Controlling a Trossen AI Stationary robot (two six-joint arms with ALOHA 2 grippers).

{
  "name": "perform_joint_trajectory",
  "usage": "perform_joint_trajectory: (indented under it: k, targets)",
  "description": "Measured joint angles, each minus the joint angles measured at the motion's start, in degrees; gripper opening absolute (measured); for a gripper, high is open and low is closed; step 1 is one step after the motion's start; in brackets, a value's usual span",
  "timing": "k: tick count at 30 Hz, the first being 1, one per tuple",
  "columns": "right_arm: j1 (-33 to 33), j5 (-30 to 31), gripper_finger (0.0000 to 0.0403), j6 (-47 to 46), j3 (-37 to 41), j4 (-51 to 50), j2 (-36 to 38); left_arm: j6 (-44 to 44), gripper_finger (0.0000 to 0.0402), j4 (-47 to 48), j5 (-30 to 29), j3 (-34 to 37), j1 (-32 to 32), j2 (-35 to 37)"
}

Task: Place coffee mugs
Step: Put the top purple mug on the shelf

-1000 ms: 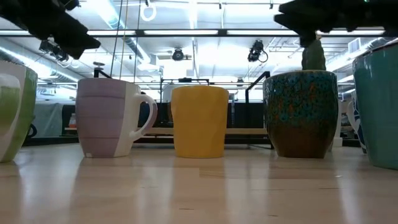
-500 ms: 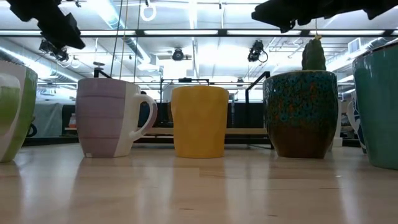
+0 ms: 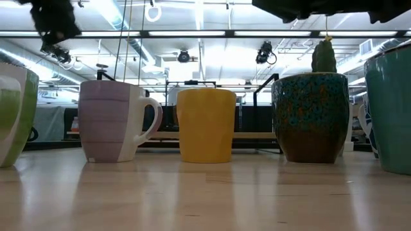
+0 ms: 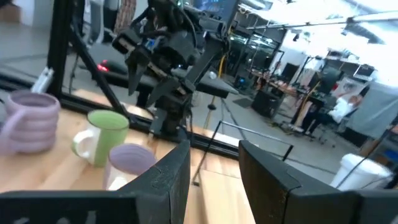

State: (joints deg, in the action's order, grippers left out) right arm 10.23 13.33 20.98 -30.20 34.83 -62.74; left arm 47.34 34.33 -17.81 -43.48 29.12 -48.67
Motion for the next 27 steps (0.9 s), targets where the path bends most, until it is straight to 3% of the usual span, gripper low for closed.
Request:
perform_joint_trajectory:
  k: [8,14,19,27]
  targets:
    - [-0.6,-2.7,0.0142,-1.1,0.1,-2.3,-0.8,-6.2,0.0192,11.5,0.1,-12.2,-0.2,-9.7]
    - [-0.6,-2.9,0.0142,-4.5,0.1,-2.3,-1.1,-13.5,0.0192,14.1,0.2,-12.9,0.7,-15.9]
    - [-0.6,-2.9,0.0142,-4.5,0.1,-1.3,-1.7,-13.9,0.0192,14.1,0.8,-12.9,0.4,-19.6]
    - [-0.8,-3.0,0.0142,-4.2,0.1,-1.0,-1.8,-20.2,0.0192,26.1,3.7,-23.1,-4.0,-27.4]
